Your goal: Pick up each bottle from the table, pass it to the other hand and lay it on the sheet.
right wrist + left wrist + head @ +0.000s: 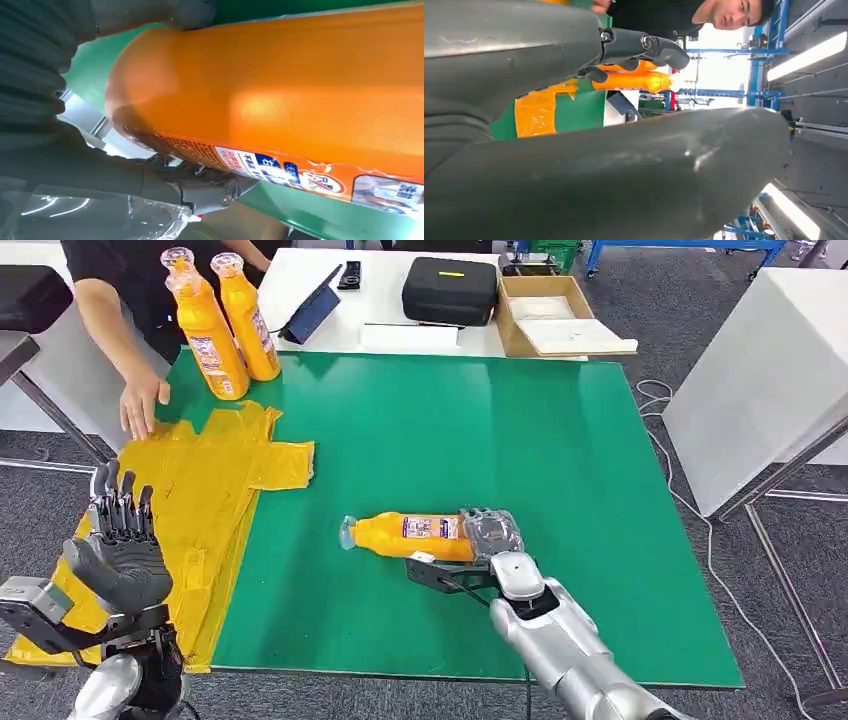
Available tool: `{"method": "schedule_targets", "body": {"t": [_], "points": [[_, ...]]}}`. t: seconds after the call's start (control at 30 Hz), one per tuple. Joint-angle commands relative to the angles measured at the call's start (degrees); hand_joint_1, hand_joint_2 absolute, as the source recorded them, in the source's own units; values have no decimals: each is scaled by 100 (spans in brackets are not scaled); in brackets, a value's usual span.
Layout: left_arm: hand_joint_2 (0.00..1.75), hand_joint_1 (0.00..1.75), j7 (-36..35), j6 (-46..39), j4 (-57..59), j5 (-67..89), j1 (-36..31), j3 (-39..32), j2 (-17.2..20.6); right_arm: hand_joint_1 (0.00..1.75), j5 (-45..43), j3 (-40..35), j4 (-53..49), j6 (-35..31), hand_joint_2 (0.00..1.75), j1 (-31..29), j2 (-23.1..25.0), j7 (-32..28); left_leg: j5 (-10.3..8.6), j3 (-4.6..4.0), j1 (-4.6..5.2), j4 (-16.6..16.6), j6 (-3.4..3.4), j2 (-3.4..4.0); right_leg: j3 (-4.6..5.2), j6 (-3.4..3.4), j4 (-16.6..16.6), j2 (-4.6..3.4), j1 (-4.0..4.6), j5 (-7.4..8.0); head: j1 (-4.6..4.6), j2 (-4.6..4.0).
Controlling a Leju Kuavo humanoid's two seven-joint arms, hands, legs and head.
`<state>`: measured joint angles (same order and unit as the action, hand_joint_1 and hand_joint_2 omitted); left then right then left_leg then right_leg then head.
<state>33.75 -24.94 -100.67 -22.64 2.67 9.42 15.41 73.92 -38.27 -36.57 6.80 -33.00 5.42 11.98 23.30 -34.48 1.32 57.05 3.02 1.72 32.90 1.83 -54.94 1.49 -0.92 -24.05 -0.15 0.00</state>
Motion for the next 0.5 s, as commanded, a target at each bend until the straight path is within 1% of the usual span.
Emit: {"method": "schedule_targets", "body": {"t": [0.03, 0.1, 0.13, 0.2, 0.27, 0.3, 0.33, 0.4, 0.43, 0.47, 0.5], "points": [[0, 0, -37, -3, 76, -2, -156, 69, -61, 175, -12, 70, 1, 69, 175, 80, -105, -33, 4, 13, -10, -1, -27, -28, -19, -12, 4, 5, 5, -7, 0, 0], [0, 0, -37, -3, 76, -2, -156, 69, -61, 175, -12, 70, 1, 69, 175, 80, -105, -33, 0, 6, -5, -2, -14, -18, -10, -6, 4, 6, 3, -2, 2, 0], [0, 0, -37, -2, 65, 1, -148, 80, -76, 175, -8, 68, -21, 79, 175, 89, -101, -31, 3, 11, -11, -1, -25, -29, -18, -11, 5, 6, 6, -5, 2, 0], [0, 0, -109, 59, 59, 81, -169, 88, -117, 175, 75, 36, -247, 250, 175, 154, -153, -24, 1, 6, -6, -2, -14, -17, -10, -6, 4, 4, 3, -2, 2, 0], [0, 0, -133, 77, 105, 94, -239, 117, -112, 175, 81, 30, -296, 240, 175, 151, -188, -38, 5, 14, -11, -1, -30, -34, -22, -12, 5, 7, 5, -8, 2, 0], [0, 0, -141, 88, 142, 104, -284, 137, -83, 175, 78, 39, -330, 222, 175, 156, -215, -38, -1, 4, -4, -2, -14, -22, -9, -5, 3, 9, 2, -3, 2, 0], [0, 0, -175, 100, 189, 103, -327, 161, -50, 175, 29, 94, -426, 173, 175, 186, -240, -53, 3, 11, -11, -1, -27, -36, -19, -11, 5, 11, 6, -7, 2, 0], [0, 0, -261, 156, 264, -19, -377, 136, -33, 175, -70, 158, -747, 99, 175, 255, -332, -108, 0, 6, -7, -1, -15, -25, -10, -6, 4, 11, 4, -4, 2, 0], [0, 0, -259, 167, 325, -66, -408, 99, 0, 175, -168, 174, -1095, 128, 175, 304, -426, -186, 6, 18, -15, 2, -39, -48, -27, -17, 4, 13, 8, -12, 2, 0], [0, 0, -256, 178, 345, -89, -413, 76, 18, 175, -216, 190, -1239, 154, 175, 298, -453, -208, -1, 4, -5, -2, -17, -26, -10, -7, 3, 11, 1, -4, 2, 0], [0, 0, -246, 223, 393, -142, -437, 39, 40, 175, -267, 148, -1594, 302, 175, 330, -566, -212, 2, 10, -8, 0, -29, -39, -18, -12, 2, 13, 3, -8, 2, 0]]}}
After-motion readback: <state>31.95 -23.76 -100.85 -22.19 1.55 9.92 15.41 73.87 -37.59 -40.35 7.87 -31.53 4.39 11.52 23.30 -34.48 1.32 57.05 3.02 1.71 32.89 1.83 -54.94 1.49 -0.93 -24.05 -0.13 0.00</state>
